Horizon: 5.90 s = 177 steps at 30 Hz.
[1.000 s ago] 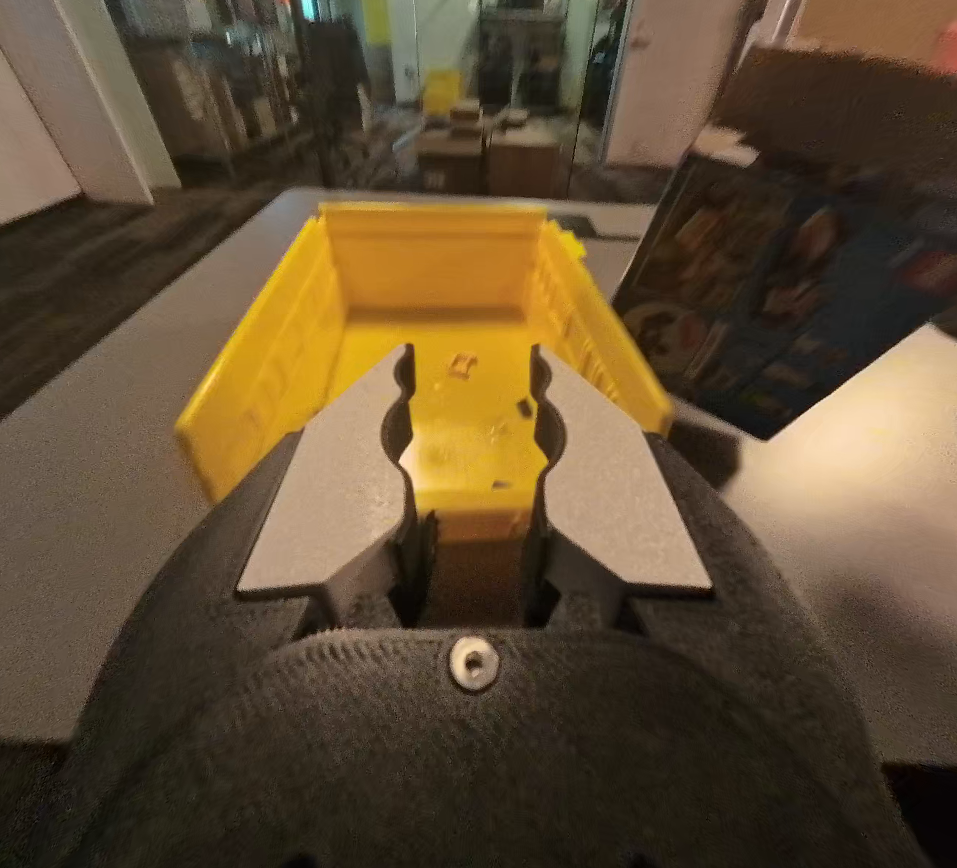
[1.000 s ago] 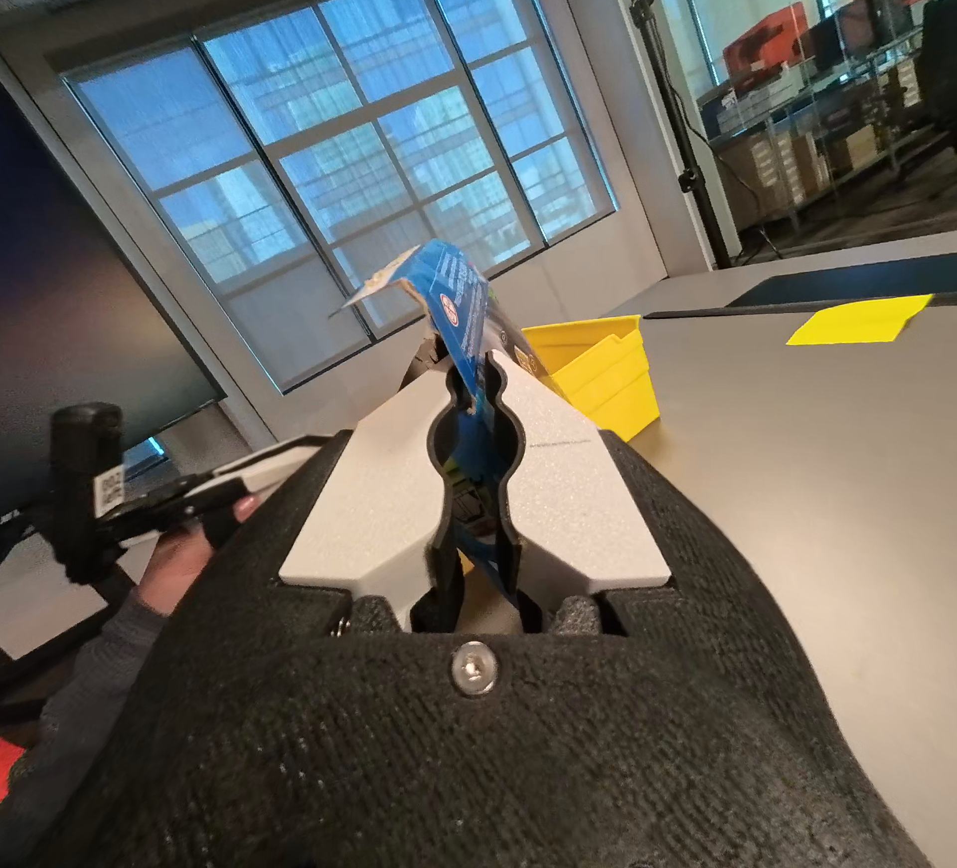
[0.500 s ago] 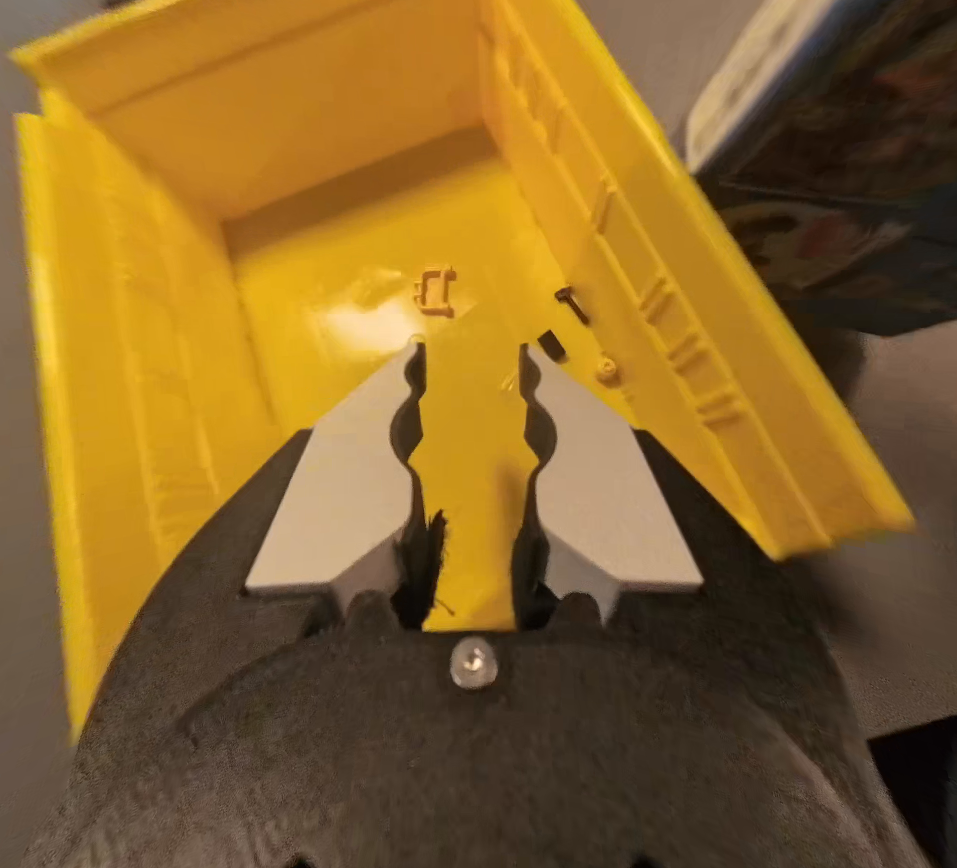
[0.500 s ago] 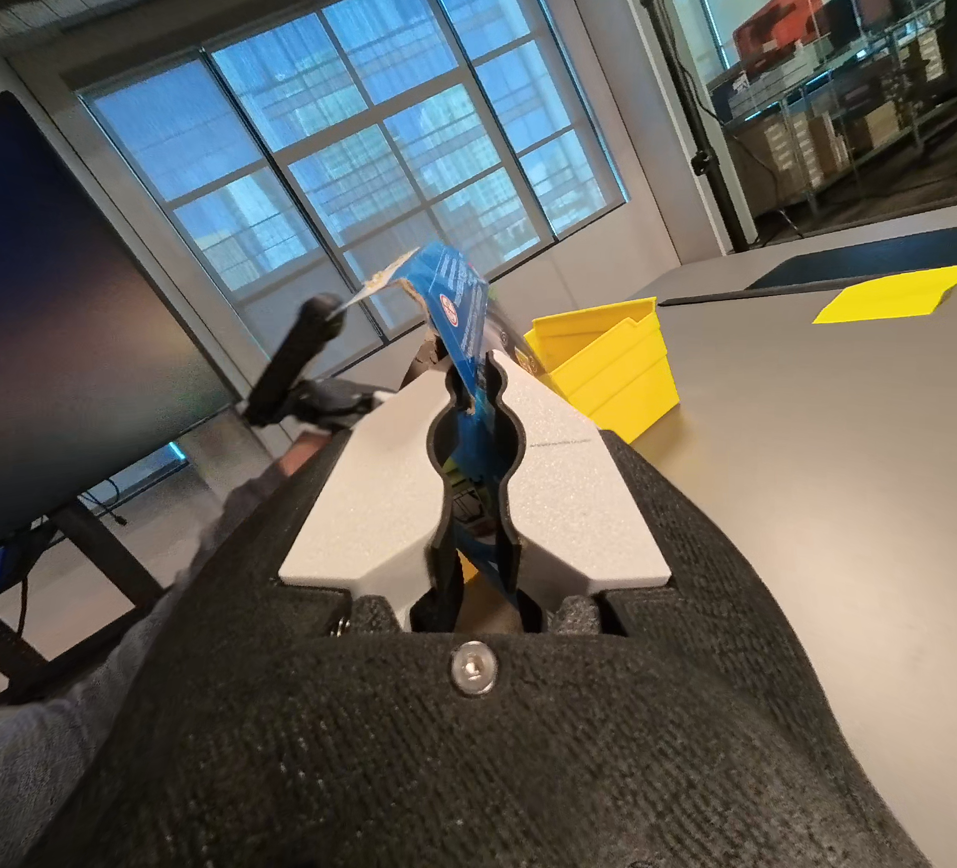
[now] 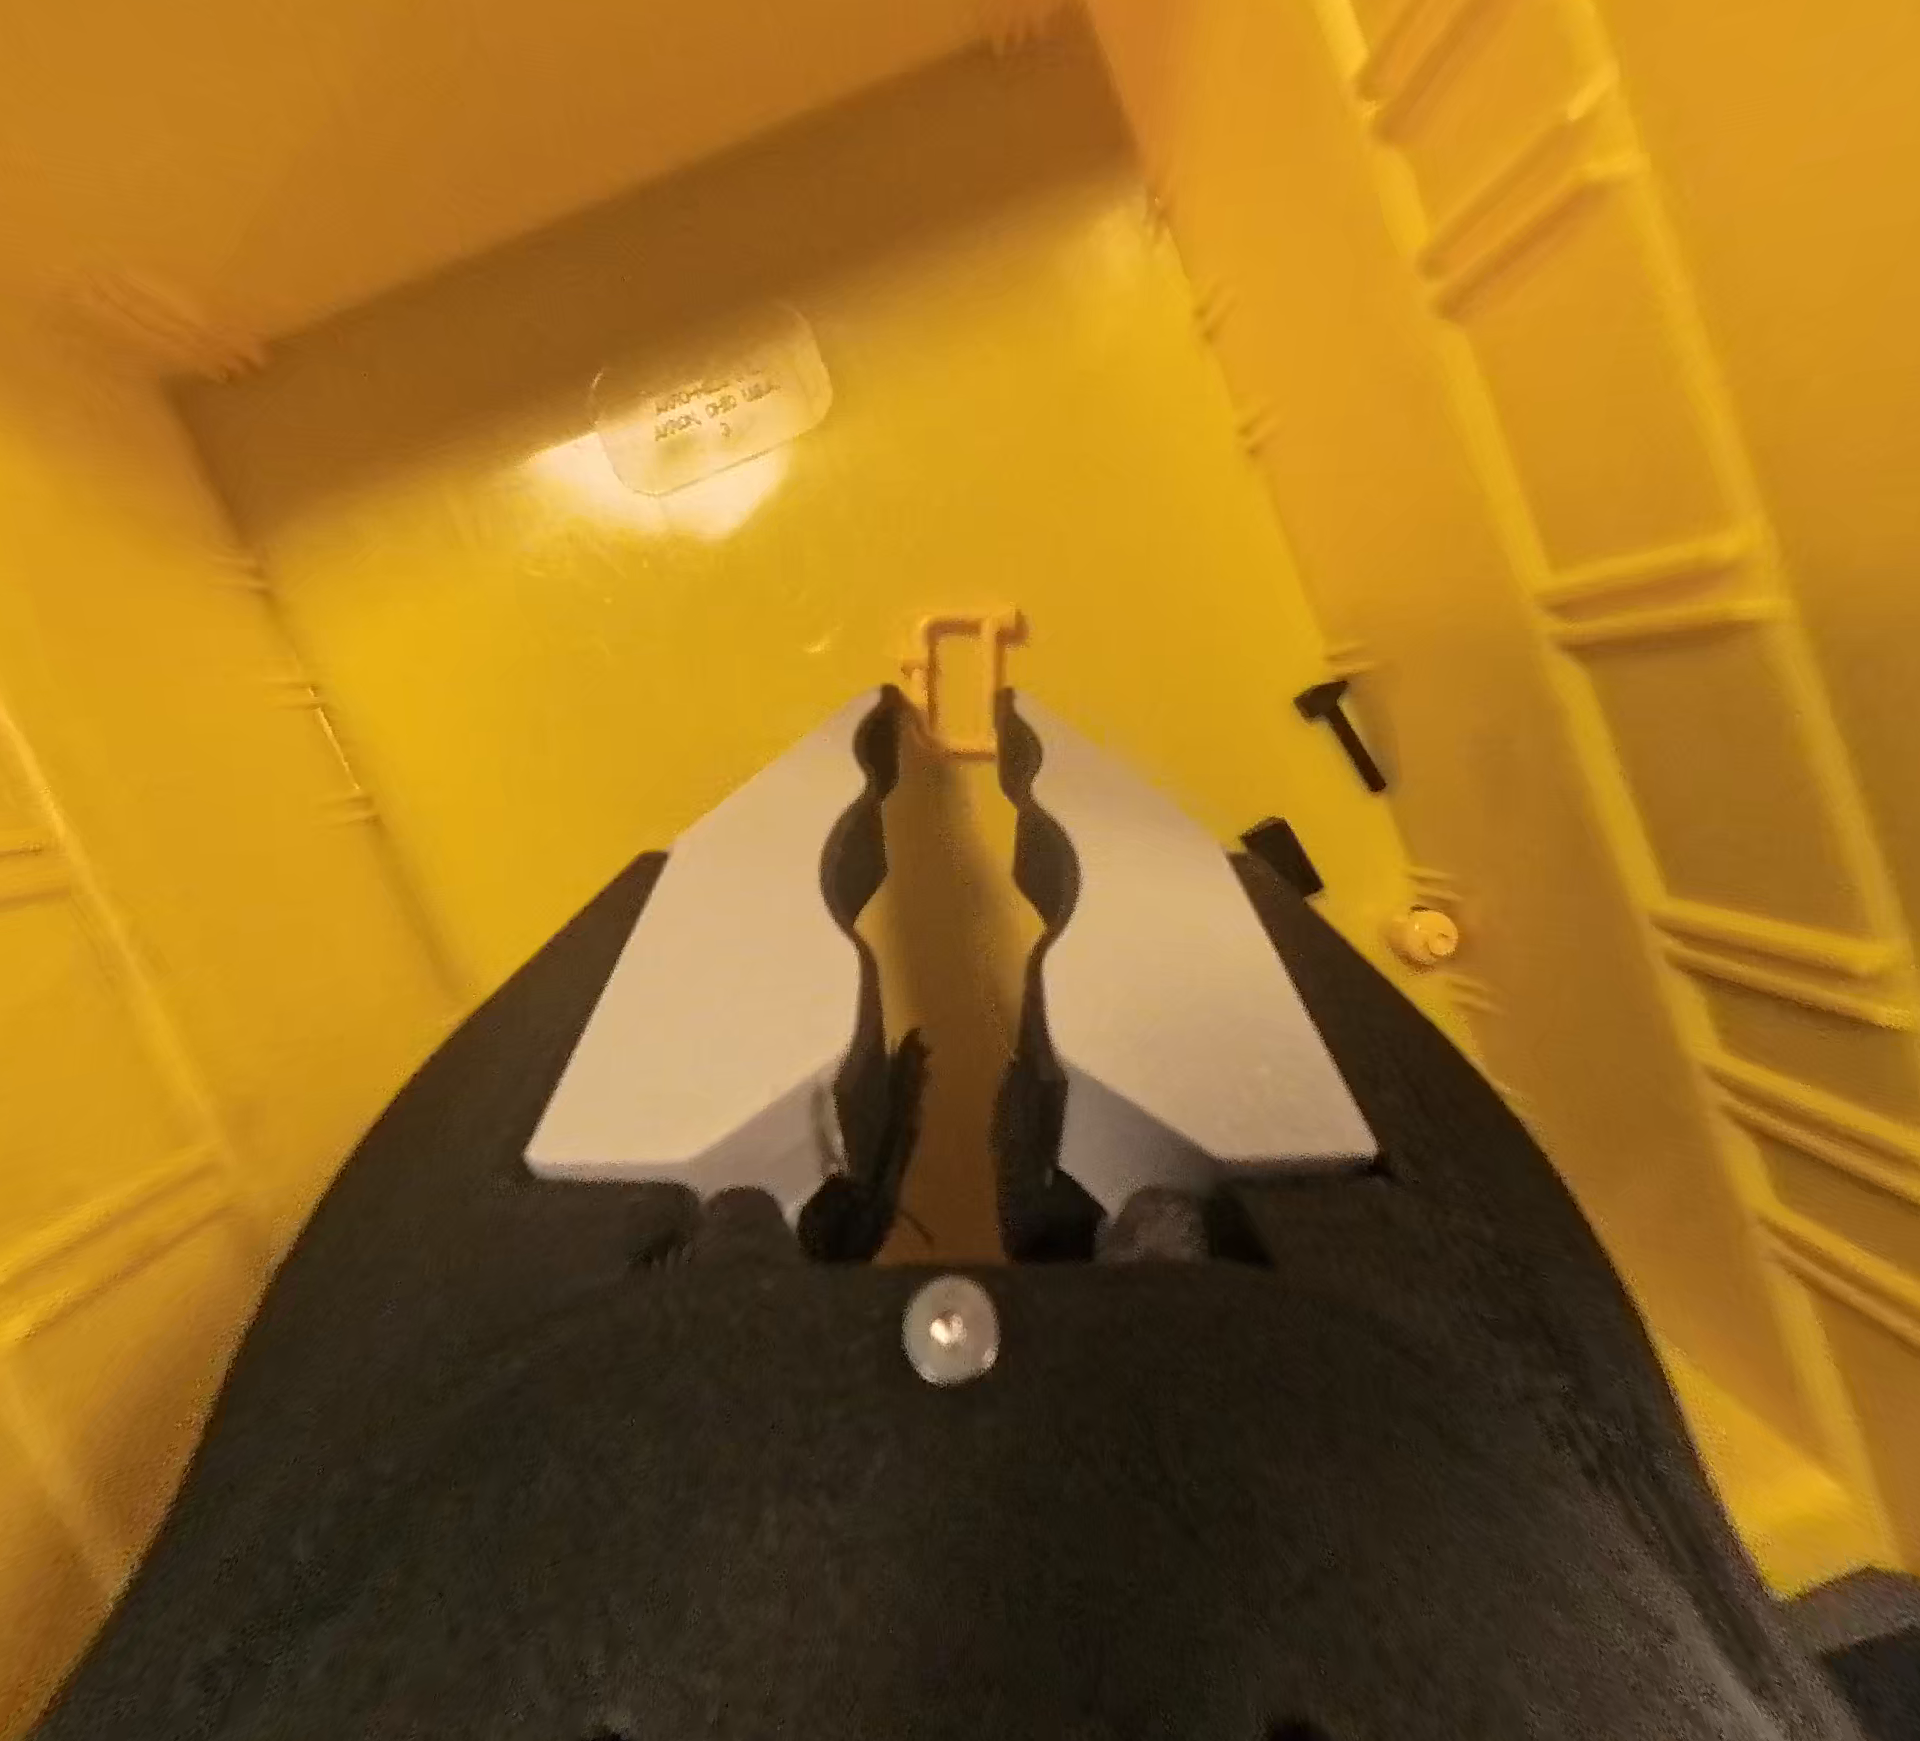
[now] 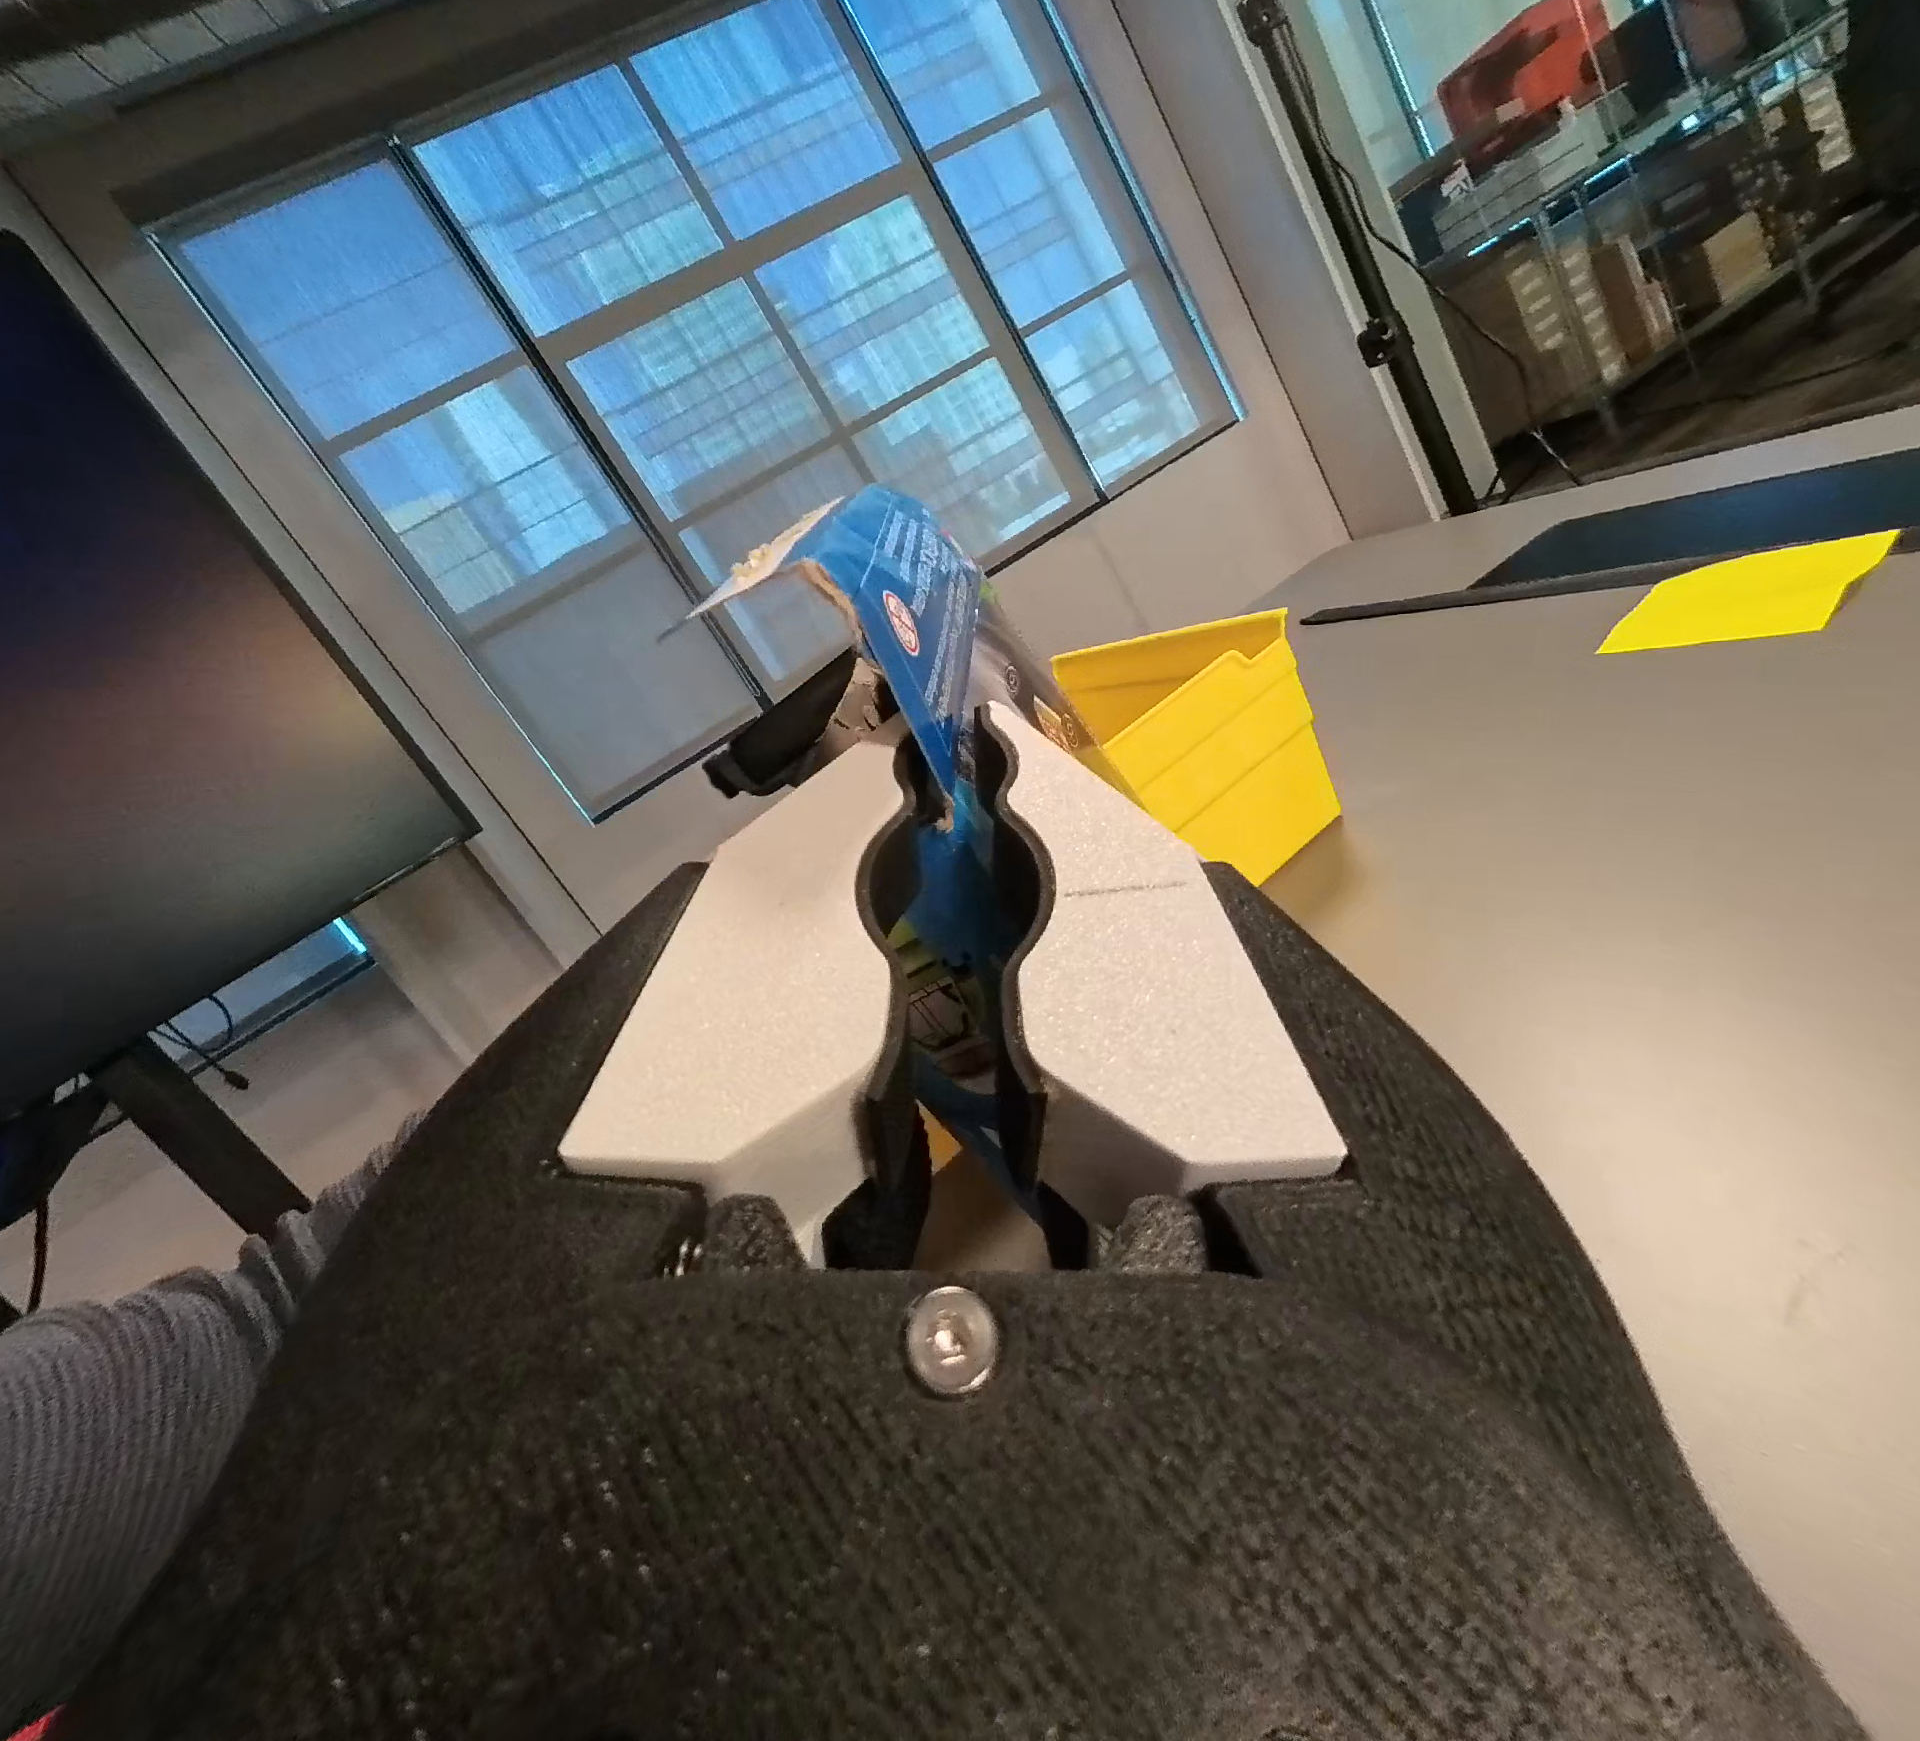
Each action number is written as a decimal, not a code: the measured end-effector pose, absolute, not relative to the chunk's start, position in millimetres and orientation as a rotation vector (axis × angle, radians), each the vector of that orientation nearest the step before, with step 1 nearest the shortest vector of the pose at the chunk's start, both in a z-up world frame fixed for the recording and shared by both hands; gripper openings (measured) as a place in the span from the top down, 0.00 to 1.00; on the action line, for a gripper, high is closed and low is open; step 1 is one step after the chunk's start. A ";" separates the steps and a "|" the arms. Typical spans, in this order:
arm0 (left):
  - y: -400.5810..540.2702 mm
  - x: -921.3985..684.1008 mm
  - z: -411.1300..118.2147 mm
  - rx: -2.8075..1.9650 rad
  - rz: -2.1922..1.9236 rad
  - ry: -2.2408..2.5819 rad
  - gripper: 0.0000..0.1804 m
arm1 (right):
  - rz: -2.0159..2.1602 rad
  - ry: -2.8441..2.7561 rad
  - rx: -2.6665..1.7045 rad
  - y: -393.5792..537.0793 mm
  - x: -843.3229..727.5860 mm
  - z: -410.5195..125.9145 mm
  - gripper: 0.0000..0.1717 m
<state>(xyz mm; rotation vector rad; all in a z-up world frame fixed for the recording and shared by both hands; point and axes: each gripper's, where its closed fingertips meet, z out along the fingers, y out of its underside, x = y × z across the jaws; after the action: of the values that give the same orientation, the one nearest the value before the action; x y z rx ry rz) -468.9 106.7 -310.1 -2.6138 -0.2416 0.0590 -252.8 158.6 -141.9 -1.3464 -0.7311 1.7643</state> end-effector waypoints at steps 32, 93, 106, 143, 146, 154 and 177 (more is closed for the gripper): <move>125.5 -303.5 -120.7 -1.902 0.435 0.670 0.75 | 1.499 -0.809 -1.224 158.4 -237.4 -121.3 1.00; 21.4 -410.2 -310.2 -2.843 0.254 1.152 0.67 | 1.658 -0.766 -1.372 170.2 -250.9 -147.3 1.00; 30.4 -400.7 -302.0 -2.692 0.130 1.140 0.82 | 1.693 -0.759 -1.380 169.2 -252.3 -147.9 1.00; 22.5 -403.9 -310.2 -2.835 -0.037 0.848 0.87 | 1.780 -0.754 -1.394 165.2 -255.5 -148.6 1.00; 25.3 -399.7 -311.0 -2.838 -0.052 0.803 0.88 | 1.783 -0.757 -1.394 164.5 -255.6 -148.6 1.00; 31.8 -427.4 -303.3 -2.834 0.267 0.641 0.97 | 1.783 -0.756 -1.395 164.7 -255.5 -148.8 1.00; 144.1 -285.9 -150.6 -2.085 0.351 0.782 0.85 | 1.778 -0.767 -1.386 162.1 -255.6 -149.0 1.00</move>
<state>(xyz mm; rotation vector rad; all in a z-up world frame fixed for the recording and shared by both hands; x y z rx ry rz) -285.9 144.1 -150.6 -2.0851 0.7818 0.3507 -255.6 162.1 -149.0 -1.3862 -0.7665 1.7785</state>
